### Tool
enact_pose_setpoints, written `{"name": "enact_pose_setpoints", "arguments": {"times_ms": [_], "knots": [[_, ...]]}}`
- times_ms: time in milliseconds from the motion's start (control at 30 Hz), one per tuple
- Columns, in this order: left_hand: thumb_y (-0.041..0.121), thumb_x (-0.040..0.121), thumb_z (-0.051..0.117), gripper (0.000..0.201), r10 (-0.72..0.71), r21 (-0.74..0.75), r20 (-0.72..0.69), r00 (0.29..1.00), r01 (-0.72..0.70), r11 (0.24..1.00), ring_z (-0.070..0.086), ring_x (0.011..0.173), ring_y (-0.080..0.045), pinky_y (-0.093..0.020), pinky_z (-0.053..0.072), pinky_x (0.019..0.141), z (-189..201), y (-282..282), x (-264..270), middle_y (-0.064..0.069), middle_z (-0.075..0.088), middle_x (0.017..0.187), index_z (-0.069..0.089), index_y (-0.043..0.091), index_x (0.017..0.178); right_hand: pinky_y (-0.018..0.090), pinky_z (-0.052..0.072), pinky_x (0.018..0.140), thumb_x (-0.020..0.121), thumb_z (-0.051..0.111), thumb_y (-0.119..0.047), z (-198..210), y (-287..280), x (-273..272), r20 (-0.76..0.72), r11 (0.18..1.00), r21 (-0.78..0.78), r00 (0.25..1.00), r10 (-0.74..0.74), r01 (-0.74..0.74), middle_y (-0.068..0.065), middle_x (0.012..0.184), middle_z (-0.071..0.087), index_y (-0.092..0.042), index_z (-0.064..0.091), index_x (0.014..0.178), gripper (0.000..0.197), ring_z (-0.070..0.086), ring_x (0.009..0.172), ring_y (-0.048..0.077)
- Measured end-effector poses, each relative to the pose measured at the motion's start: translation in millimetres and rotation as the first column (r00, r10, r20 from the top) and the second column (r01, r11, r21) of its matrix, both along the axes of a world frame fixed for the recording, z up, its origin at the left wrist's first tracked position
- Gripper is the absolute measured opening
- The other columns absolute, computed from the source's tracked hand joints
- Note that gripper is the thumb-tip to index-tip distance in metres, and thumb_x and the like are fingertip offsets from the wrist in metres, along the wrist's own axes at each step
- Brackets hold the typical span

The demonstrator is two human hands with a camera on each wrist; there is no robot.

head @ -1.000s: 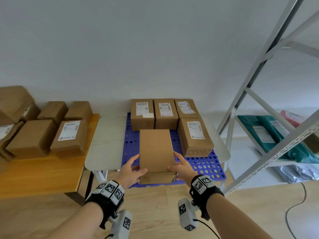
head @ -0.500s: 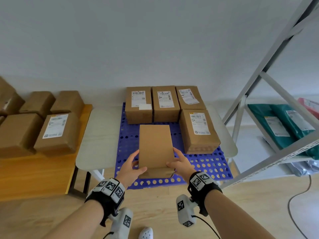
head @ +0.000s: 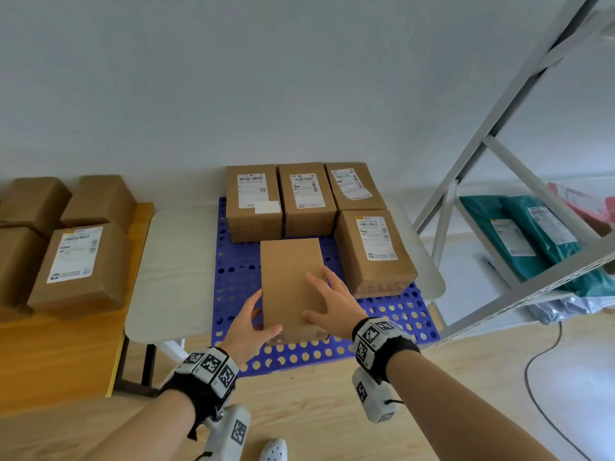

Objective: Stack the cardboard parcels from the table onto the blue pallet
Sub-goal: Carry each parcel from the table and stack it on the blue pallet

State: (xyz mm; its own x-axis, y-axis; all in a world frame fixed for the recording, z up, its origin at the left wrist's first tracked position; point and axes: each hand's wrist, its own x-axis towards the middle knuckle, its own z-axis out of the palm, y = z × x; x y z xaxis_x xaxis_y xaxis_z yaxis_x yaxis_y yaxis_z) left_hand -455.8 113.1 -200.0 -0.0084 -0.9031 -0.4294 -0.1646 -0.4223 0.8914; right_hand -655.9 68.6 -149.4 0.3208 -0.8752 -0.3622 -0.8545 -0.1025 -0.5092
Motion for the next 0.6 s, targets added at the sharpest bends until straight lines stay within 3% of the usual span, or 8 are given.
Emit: {"name": "enact_pose_setpoints", "arguments": {"times_ms": [100, 200, 333, 467, 600], "knots": [[0.007, 0.08, 0.072, 0.087, -0.006, 0.005, -0.004, 1.0, 0.006, 1.0, 0.048, 0.124, -0.021, -0.045, 0.048, 0.097, -1, -3, 0, -0.005, 0.043, 0.14, 0.02, 0.026, 0.147, 0.043, 0.01, 0.119, 0.089, 0.054, -0.049, 1, -4, -2, -0.136, 0.997, -0.017, 0.988, 0.07, -0.073, -0.001, 0.159, -0.006, -0.035, 0.016, 0.149, 0.072, -0.002, 0.146, 0.022], [0.007, 0.081, 0.071, 0.085, 0.0, -0.002, -0.017, 1.0, 0.0, 1.0, 0.049, 0.121, -0.02, -0.04, 0.05, 0.094, -1, -6, -3, -0.005, 0.045, 0.139, 0.021, 0.026, 0.148, 0.041, 0.006, 0.119, 0.09, 0.051, -0.052, 0, -11, -5, -0.18, 0.995, -0.026, 0.98, 0.086, -0.092, -0.002, 0.159, -0.006, -0.037, 0.015, 0.149, 0.071, -0.002, 0.147, 0.021], [0.007, 0.083, 0.068, 0.083, -0.004, -0.007, -0.023, 1.0, 0.003, 1.0, 0.048, 0.118, -0.015, -0.03, 0.052, 0.083, -2, -16, -10, -0.004, 0.045, 0.139, 0.02, 0.025, 0.149, 0.041, 0.001, 0.119, 0.089, 0.049, -0.055, -1, -23, -10, -0.246, 0.993, -0.043, 0.964, 0.098, -0.112, 0.0, 0.159, -0.005, -0.038, 0.014, 0.148, 0.07, -0.002, 0.147, 0.021], [0.006, 0.084, 0.067, 0.081, 0.033, -0.011, -0.039, 0.999, -0.033, 0.999, 0.047, 0.116, -0.012, -0.039, 0.048, 0.097, -2, -26, -20, -0.004, 0.043, 0.142, 0.021, 0.022, 0.148, 0.042, -0.002, 0.118, 0.089, 0.048, -0.056, -1, -37, -16, -0.279, 0.994, -0.036, 0.956, 0.089, -0.103, 0.002, 0.159, -0.008, -0.04, 0.014, 0.148, 0.07, -0.007, 0.146, 0.022], [0.004, 0.086, 0.065, 0.078, 0.044, -0.009, -0.035, 0.998, -0.045, 0.999, 0.046, 0.122, -0.015, -0.031, 0.048, 0.093, 0, -42, -30, -0.005, 0.043, 0.143, 0.021, 0.021, 0.148, 0.047, -0.003, 0.117, 0.087, 0.049, -0.059, 0, -50, -24, -0.306, 0.997, -0.063, 0.952, 0.029, -0.051, 0.003, 0.158, -0.018, -0.042, 0.012, 0.148, 0.073, -0.014, 0.145, 0.027]]}}
